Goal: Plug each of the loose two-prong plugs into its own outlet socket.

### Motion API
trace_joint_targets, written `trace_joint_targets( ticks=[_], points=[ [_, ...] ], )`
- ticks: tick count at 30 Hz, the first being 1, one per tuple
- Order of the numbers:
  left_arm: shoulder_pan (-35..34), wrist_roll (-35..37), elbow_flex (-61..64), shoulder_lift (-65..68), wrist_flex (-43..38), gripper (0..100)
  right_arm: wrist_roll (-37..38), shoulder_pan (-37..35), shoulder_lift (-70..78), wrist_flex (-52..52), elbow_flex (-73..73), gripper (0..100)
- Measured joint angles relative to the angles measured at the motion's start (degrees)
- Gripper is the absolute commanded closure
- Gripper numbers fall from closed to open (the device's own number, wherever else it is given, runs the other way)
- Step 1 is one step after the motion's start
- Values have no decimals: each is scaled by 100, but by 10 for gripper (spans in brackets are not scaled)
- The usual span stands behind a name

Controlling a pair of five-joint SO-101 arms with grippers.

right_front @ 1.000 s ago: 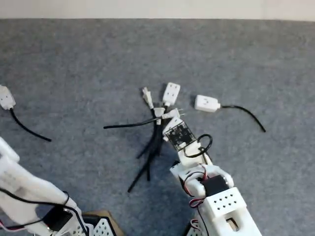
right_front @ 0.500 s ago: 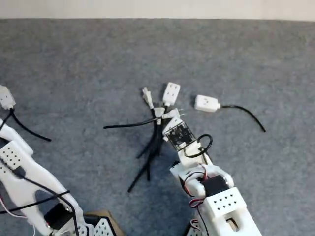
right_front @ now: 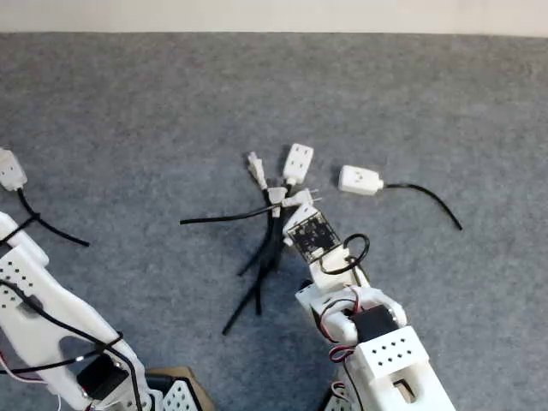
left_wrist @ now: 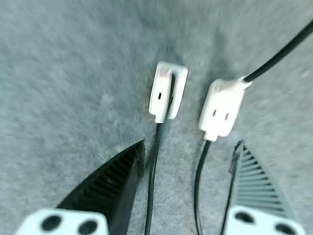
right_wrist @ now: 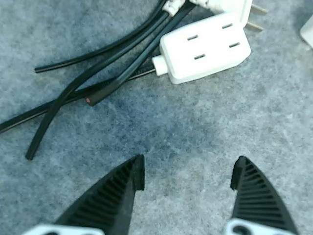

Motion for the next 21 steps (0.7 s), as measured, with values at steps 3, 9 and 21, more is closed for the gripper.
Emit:
trace_joint_targets(
  ticks=[3,9,21],
  points=[
    [123,0,0,-404,18,708,0,0,0,0,0,722],
    [448,264,0,-870,18,709,0,466,-18,123,-26,722],
    [3341,844,4501,-3604,35,710,-123,3332,-703,1081,-1714,722]
  ],
)
